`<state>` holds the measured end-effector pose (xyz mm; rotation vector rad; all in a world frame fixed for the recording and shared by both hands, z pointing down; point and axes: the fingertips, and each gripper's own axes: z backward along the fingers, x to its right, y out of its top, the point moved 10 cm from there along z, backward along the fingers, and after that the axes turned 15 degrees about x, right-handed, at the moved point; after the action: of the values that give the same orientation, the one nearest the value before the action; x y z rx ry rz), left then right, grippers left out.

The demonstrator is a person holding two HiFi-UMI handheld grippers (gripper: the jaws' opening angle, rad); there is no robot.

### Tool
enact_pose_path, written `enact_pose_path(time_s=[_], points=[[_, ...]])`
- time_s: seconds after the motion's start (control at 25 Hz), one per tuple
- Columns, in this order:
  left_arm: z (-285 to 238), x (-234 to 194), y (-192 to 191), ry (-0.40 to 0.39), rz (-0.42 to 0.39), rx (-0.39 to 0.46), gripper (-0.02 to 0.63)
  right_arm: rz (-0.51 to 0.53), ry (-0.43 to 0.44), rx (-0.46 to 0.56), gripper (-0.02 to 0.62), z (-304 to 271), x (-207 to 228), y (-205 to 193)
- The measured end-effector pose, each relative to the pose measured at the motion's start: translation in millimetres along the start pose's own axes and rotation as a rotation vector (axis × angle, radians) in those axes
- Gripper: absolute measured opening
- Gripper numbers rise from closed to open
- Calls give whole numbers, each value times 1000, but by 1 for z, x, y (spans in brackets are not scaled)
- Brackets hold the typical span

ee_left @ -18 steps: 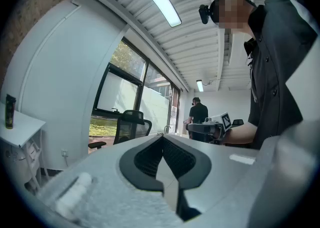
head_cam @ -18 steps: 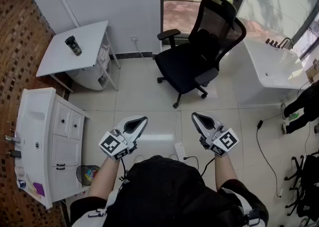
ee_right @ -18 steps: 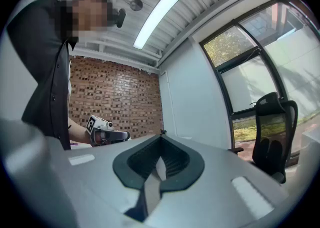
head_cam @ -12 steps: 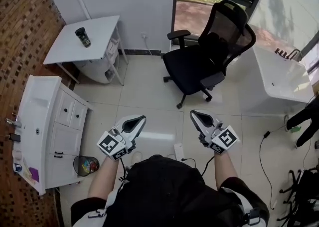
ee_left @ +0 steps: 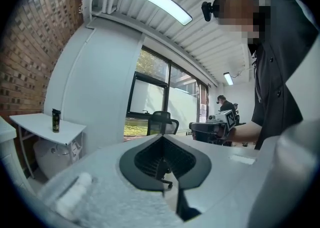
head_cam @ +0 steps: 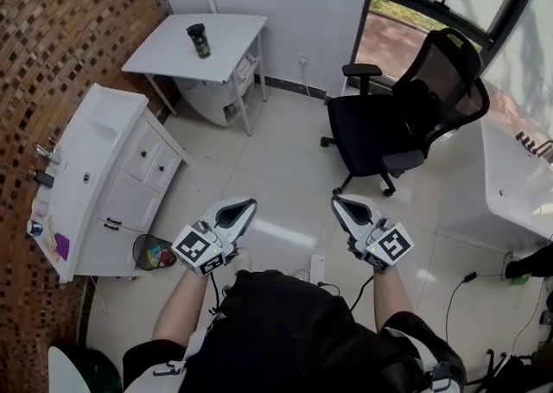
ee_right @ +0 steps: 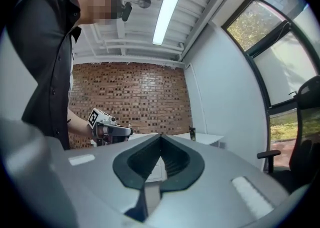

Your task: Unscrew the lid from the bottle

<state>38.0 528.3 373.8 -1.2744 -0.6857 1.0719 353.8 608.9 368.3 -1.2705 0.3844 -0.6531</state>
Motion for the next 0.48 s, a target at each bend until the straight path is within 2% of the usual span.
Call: enact_pose_path(time_s=[0.2,0.48], points=[[32,-12,22,103,-42,5,2,-65,109,5,6,-49,-2,-12],[100,-53,34,272,-78,10,2,-107,247,-9,6,-131,-16,-46]])
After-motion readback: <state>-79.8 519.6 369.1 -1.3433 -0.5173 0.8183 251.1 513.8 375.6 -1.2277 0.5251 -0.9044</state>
